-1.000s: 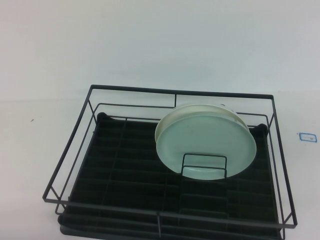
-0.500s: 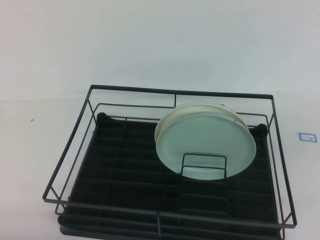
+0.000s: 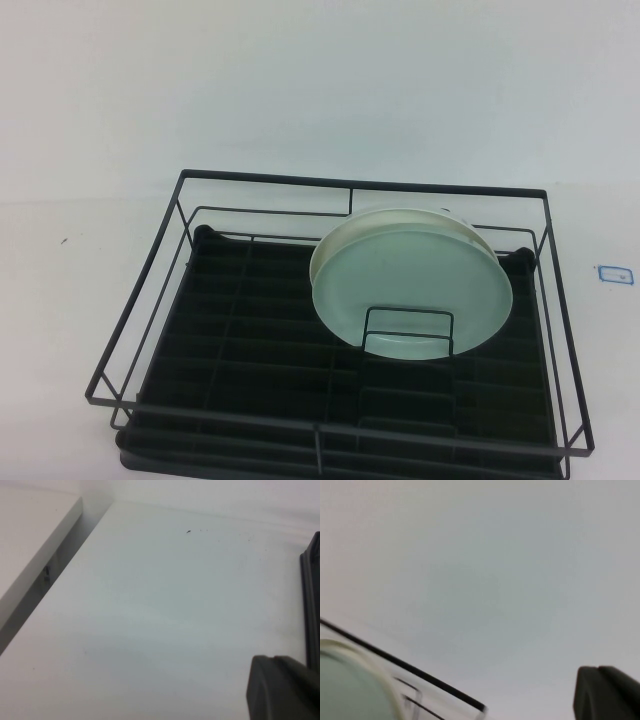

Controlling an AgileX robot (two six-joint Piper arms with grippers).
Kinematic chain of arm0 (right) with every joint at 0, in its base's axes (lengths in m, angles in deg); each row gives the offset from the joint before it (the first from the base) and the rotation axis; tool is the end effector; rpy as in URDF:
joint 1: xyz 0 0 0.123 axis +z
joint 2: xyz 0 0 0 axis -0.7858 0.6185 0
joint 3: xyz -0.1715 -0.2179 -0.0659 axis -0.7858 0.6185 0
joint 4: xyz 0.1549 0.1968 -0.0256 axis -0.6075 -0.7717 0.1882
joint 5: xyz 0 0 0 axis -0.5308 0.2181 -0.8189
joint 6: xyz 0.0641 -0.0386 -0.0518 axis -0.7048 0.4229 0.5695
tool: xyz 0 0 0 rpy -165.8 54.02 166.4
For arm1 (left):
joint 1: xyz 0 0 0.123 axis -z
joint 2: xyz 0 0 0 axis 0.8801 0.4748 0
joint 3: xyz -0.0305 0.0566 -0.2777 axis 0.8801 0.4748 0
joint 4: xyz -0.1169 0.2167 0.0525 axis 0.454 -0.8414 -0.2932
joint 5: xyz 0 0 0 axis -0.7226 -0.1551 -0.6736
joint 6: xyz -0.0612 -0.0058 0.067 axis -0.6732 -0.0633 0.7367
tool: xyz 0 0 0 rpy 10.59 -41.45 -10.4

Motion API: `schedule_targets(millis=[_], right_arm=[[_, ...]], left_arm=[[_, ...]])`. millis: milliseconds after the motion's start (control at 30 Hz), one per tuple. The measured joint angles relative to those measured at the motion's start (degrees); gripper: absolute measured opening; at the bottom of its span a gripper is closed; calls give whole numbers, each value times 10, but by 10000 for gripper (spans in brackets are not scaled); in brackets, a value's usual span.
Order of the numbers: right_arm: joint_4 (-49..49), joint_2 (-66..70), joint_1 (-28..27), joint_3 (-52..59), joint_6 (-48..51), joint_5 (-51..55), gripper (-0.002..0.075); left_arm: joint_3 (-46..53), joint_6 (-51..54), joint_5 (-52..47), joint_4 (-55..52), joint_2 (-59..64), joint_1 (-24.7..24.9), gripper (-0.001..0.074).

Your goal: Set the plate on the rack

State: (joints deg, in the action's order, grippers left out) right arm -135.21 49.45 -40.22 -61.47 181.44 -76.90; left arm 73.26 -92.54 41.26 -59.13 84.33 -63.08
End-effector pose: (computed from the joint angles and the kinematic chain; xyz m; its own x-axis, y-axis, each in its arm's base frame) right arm 0.1083 0.0239 0.3195 0.0827 -0.2965 -0.9514 -0.2023 0.9298 -0.3074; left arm 0.0523 0.0094 0.1816 -0.2439 -0.1075 -0.9638 -0.1353 0.9879 -0.0759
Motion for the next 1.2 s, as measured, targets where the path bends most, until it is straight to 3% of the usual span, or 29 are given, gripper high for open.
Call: schedule_targets(millis=[233,300,367,467,600,767,967,1200], right_arm=[[565,-46,0,-36,-625,171,-2],[650,-50,0,-32,-755,215,-2],[697,-52,0,-19,-818,241,-2],[718,-54,0,23,-849,229,-2],[718,-66,0,118,-862,128,-2],[703,-181,-23,242,-866,39,-2],[698,-288,-83,260,-853,127,-2],[738,-288,-92,261,-816,204,-2]], left_arm=[[0,0,0,0,0,0,0],[0,0,0,0,0,0,0],[0,0,0,0,0,0,0],[0,0,0,0,0,0,0],[0,0,0,0,0,0,0],[0,0,1,0,0,0,0],[0,0,1,0,0,0,0],[0,0,1,-1,0,0,0]])
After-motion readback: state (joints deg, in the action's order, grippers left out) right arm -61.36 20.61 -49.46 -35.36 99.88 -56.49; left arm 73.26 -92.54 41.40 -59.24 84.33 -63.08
